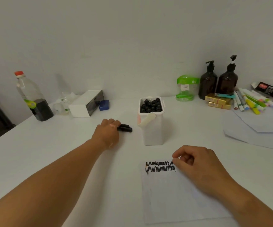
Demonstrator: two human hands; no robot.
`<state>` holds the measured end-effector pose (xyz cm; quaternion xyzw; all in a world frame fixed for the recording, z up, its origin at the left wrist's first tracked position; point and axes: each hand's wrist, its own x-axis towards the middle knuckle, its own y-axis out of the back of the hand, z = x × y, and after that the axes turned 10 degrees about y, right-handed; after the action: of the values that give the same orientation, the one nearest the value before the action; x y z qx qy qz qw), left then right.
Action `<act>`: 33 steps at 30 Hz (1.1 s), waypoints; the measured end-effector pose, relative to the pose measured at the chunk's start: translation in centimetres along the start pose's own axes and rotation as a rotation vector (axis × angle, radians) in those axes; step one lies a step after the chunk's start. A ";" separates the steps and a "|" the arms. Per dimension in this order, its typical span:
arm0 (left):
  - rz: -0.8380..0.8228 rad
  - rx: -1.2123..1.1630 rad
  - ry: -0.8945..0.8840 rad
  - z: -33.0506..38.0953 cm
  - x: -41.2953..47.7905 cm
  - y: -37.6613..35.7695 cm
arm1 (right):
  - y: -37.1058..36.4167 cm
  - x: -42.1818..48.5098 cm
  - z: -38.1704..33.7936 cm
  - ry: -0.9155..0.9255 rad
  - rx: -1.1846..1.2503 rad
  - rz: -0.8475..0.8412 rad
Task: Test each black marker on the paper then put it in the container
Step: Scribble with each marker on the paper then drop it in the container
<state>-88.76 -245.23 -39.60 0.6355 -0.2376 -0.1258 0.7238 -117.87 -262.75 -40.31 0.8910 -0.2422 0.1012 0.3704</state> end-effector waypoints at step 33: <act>-0.737 -1.588 0.003 7.4 -12.7 4.8 | 0.5 -0.4 -1.6 0.012 0.257 -0.143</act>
<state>-103.92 -244.73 -36.59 -0.0199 0.1417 -0.4791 0.8660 -118.45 -261.73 -38.99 0.9455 -0.1611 0.1099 0.2609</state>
